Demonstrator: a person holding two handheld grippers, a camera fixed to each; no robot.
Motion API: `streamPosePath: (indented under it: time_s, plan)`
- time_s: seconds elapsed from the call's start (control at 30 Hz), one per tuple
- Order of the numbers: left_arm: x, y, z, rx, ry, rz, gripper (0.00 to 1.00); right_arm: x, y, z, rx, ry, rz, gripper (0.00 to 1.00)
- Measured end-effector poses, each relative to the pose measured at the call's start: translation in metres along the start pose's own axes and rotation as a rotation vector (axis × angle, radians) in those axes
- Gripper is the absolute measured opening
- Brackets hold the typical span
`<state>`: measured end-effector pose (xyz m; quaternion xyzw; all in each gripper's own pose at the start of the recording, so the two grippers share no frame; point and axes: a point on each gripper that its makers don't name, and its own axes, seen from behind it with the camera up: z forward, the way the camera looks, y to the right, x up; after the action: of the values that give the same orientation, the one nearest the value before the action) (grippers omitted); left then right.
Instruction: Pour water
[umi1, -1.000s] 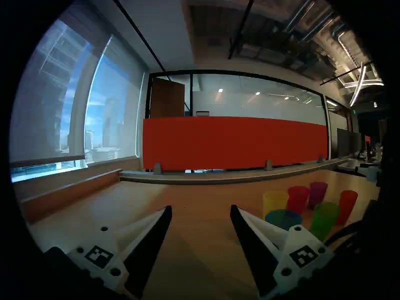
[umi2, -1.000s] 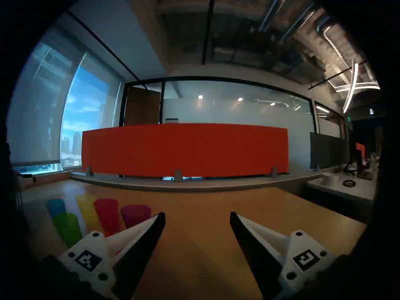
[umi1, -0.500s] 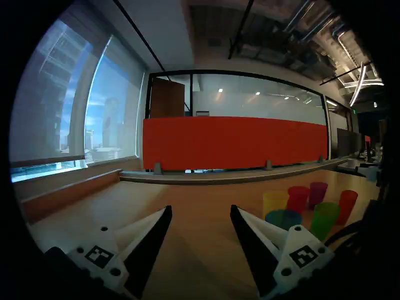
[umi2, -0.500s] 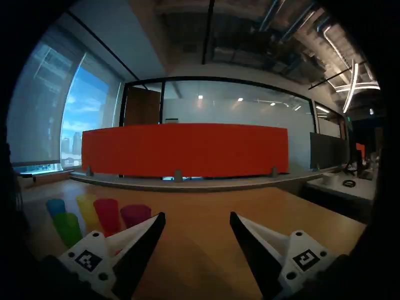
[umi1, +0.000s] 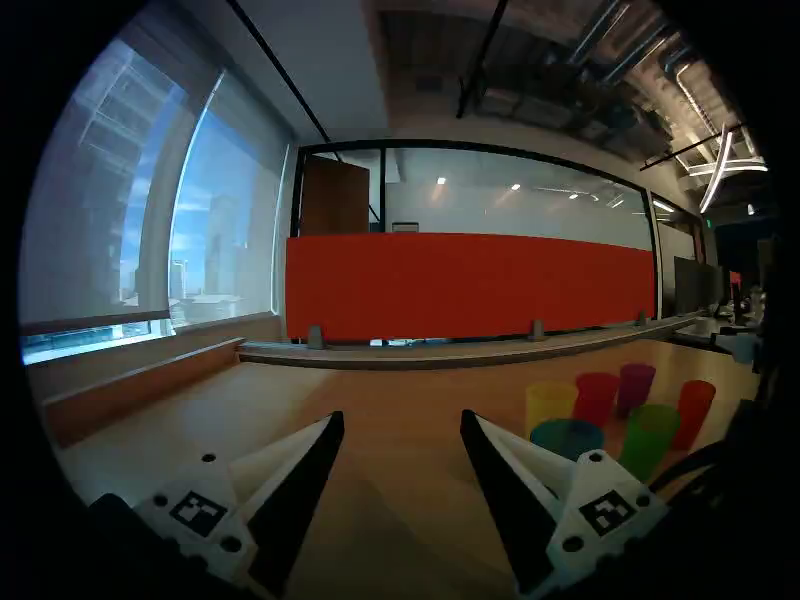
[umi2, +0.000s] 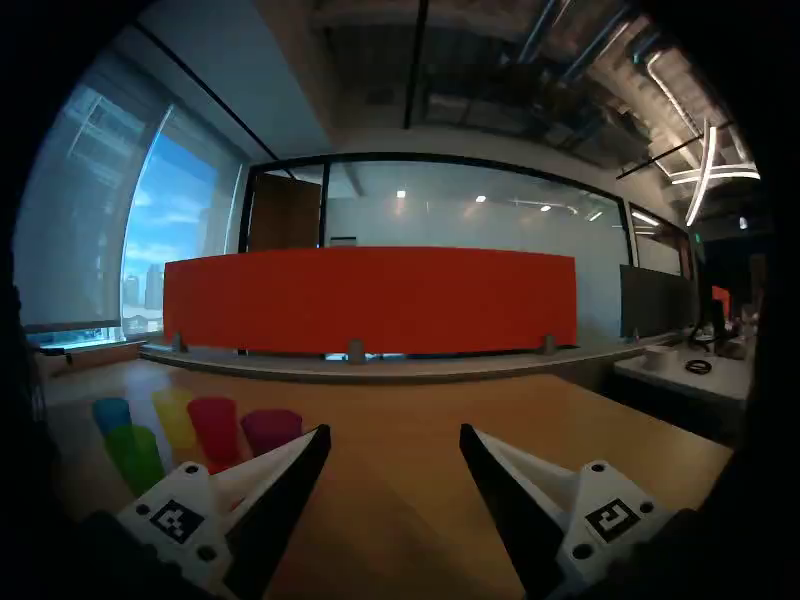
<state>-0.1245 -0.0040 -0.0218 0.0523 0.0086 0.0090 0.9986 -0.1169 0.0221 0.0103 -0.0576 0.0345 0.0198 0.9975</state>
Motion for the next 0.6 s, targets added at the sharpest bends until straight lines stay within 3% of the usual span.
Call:
streamPosePath:
  time_s: [0.6]
  plan:
    - [-0.0003, -0.0015, -0.0005, 0.000, -0.001, -0.003, 0.86, 0.0009, -0.0011, -0.0002, -0.001, 0.000, 0.001, 1.00]
